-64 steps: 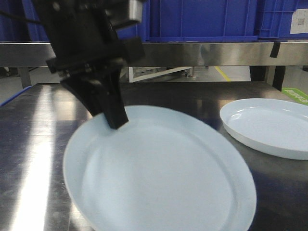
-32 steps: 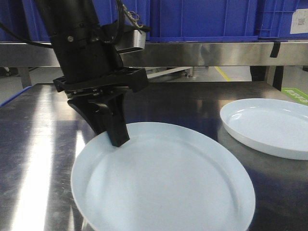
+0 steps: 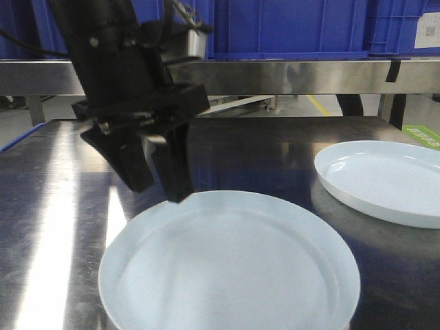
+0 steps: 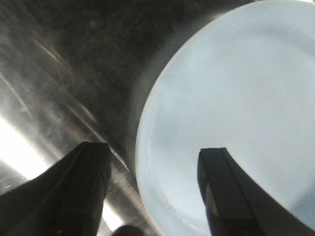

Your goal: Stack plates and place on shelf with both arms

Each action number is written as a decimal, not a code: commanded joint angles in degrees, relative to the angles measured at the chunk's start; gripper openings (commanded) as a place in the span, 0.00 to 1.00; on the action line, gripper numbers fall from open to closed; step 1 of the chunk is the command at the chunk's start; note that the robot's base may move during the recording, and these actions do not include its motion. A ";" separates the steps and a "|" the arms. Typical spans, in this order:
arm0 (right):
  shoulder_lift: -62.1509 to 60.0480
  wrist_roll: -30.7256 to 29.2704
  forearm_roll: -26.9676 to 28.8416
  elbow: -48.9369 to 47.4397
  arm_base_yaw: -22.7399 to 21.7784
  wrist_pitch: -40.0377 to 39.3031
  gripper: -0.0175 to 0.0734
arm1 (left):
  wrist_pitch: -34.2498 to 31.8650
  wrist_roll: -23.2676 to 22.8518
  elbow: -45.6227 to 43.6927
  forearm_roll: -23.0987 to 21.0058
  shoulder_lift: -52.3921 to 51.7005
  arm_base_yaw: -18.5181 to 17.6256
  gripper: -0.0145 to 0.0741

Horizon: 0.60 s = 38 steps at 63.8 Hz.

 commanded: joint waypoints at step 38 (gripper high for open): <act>-1.22 -0.10 -0.20 -0.93 -0.39 -5.02 0.26 | -18.67 -16.26 17.64 24.32 -41.83 2.22 0.45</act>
